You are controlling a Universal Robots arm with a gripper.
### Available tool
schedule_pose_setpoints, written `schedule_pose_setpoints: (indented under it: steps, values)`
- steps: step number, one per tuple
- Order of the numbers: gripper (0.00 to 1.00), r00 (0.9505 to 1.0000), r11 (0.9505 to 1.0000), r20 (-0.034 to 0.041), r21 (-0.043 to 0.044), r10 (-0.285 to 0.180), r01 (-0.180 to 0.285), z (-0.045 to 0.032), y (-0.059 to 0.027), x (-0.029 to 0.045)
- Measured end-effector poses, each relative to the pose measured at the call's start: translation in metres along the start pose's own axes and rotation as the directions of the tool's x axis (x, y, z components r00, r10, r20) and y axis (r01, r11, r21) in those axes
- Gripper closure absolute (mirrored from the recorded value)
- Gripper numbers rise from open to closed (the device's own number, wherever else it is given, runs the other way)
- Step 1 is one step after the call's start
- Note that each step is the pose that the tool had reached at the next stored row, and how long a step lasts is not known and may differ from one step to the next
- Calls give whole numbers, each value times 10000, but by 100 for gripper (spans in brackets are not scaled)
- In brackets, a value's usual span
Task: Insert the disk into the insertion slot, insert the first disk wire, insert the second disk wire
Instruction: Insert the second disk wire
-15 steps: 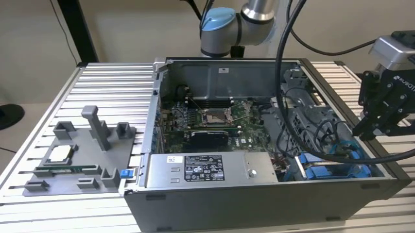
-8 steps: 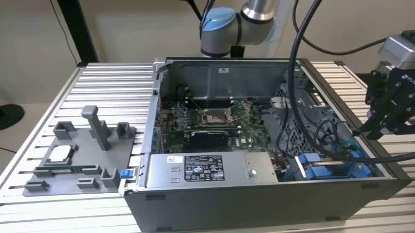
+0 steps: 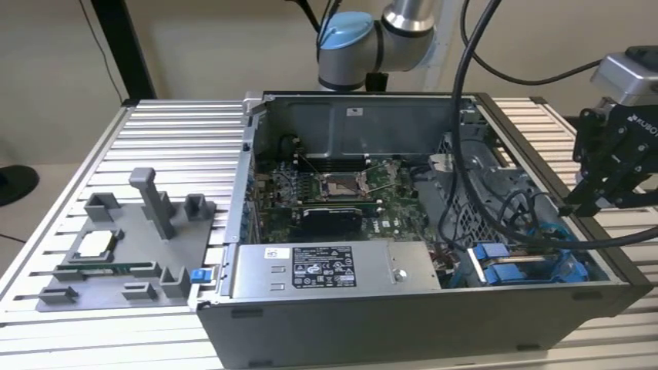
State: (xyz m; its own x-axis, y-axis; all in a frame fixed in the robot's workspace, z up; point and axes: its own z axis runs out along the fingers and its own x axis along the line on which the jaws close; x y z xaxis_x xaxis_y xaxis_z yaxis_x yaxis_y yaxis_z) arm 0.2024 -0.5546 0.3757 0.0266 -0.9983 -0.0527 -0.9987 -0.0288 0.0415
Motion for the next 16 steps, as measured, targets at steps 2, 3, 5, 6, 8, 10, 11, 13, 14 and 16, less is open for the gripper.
schedule_pose_setpoints:
  steps: [2,3,5,6,8,10,11,13,14,16]
  values:
    - [0,10000,10000,1,0,2,-2,9,8,-16]
    - [0,10000,10000,2,0,2,-2,12,14,-26]
    - [0,10000,10000,1,-1,2,-2,20,20,-39]
    - [0,10000,10000,3,-5,1,-1,27,21,-42]
    - [0,10000,10000,4,-14,3,-3,40,22,-46]
    - [0,10000,10000,2,-27,7,-7,50,23,-51]
    - [0,10000,10000,2,-33,7,-7,55,22,-54]
    - [0,10000,10000,3,-37,6,-6,62,21,-58]
    - [0,10000,10000,4,-37,5,-5,64,21,-59]
    - [0,10000,10000,1,-37,5,-5,67,21,-59]
